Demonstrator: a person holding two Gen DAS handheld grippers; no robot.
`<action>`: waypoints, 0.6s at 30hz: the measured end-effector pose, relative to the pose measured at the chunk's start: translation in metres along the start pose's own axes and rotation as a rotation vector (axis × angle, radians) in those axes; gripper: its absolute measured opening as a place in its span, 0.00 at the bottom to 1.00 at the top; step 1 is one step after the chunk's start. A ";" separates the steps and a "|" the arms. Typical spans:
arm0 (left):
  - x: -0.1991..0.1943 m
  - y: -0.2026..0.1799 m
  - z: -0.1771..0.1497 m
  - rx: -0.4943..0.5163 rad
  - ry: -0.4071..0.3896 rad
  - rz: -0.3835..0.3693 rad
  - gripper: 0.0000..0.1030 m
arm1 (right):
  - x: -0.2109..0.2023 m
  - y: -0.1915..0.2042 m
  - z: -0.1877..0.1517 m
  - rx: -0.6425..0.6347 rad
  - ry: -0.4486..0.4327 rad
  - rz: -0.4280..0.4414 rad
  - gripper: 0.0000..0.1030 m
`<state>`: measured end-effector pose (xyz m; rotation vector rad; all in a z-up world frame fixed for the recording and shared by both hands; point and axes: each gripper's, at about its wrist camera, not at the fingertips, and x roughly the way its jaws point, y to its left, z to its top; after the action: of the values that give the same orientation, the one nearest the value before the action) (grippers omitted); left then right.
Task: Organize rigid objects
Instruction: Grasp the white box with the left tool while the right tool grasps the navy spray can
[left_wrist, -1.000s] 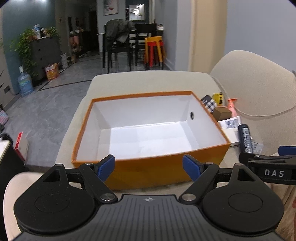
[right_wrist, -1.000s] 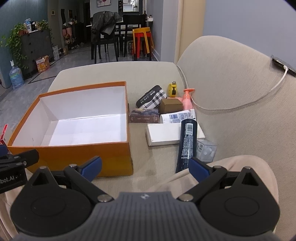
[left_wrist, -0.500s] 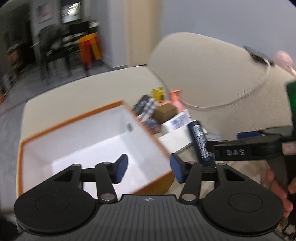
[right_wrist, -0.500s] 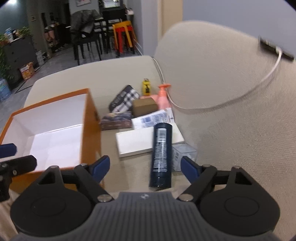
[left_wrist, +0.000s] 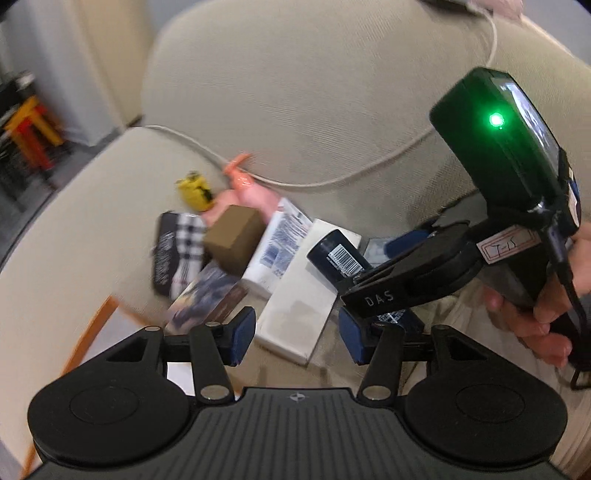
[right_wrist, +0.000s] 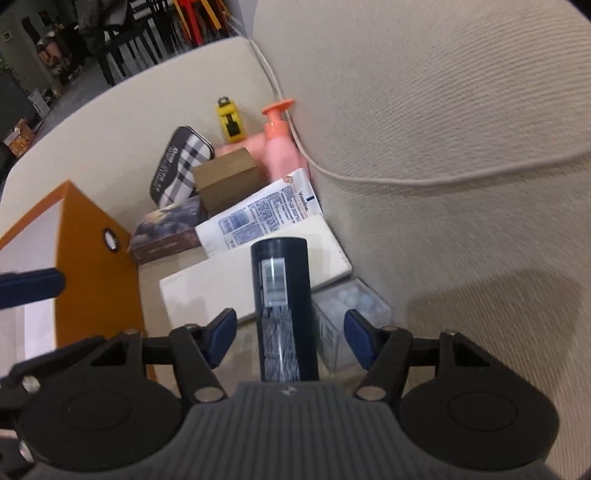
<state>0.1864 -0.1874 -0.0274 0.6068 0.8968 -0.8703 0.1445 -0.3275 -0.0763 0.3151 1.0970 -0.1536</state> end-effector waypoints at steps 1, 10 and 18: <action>0.009 0.002 0.005 0.025 0.028 -0.012 0.60 | 0.005 -0.001 0.002 0.005 0.008 0.003 0.56; 0.068 0.017 0.034 0.108 0.220 -0.101 0.62 | 0.032 -0.011 0.016 0.063 0.036 0.054 0.40; 0.108 0.009 0.044 0.162 0.322 -0.119 0.66 | 0.027 -0.031 0.014 0.186 -0.005 0.097 0.39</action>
<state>0.2488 -0.2582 -0.0974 0.8574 1.1695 -0.9750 0.1598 -0.3601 -0.1003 0.5336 1.0624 -0.1698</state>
